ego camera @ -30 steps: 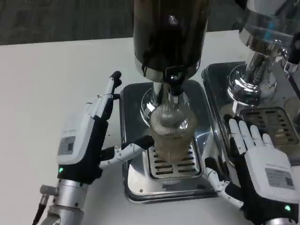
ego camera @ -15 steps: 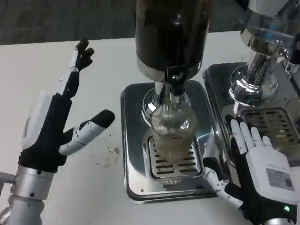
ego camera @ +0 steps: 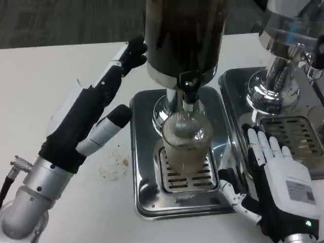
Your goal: Grasp the cup under the faucet to collect the drink, then remove the cup.
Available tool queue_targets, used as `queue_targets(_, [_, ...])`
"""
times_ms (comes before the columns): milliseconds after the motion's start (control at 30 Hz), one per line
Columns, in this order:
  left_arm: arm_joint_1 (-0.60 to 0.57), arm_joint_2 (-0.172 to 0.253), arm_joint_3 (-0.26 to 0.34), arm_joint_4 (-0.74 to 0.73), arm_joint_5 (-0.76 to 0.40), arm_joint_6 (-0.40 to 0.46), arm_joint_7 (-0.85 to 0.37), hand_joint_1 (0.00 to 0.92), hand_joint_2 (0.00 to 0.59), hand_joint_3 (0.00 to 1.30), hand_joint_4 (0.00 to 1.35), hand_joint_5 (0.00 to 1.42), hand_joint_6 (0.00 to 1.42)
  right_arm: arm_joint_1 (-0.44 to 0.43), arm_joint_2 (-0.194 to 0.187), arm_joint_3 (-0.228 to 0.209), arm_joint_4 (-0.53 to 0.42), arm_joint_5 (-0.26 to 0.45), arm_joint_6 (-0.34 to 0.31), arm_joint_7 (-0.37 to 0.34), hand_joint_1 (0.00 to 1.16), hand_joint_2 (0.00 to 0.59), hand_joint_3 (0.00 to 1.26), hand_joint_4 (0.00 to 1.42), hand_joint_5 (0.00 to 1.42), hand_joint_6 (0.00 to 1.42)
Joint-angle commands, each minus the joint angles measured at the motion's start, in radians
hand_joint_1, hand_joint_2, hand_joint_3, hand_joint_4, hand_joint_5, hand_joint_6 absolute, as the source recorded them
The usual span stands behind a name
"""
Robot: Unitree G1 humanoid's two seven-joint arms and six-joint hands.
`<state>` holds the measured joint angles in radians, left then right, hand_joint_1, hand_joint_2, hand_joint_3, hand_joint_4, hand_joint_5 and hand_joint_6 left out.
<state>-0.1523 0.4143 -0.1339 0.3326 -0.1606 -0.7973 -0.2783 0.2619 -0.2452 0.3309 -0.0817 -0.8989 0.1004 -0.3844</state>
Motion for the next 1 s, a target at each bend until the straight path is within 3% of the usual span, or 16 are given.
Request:
queue_targets(33, [-0.035, -0.043, 0.018, 0.009, -0.04, 0.009, -0.074, 0.0, 0.092, 0.0, 0.0, 0.08, 0.03, 0.007, 0.008, -0.004, 0.007, 0.008, -0.007, -0.025, 0.27, 0.4, 0.0, 0.0, 0.0, 0.0])
queue_targets(600, [-0.169, -0.145, 0.015, 0.086, -0.03, 0.054, -0.251, 0.0, 0.104, 0.0, 0.0, 0.1, 0.09, 0.029, 0.032, -0.005, -0.007, -0.006, 0.013, -0.05, 0.27, 0.413, 0.0, 0.0, 0.0, 0.01])
queue_targets(1000, [-0.056, -0.174, 0.02, 0.015, -0.005, 0.029, -0.261, 0.0, 0.114, 0.04, 0.0, 0.14, 0.11, 0.032, 0.033, -0.009, -0.01, -0.008, 0.01, -0.042, 0.28, 0.415, 0.0, 0.0, 0.0, 0.02])
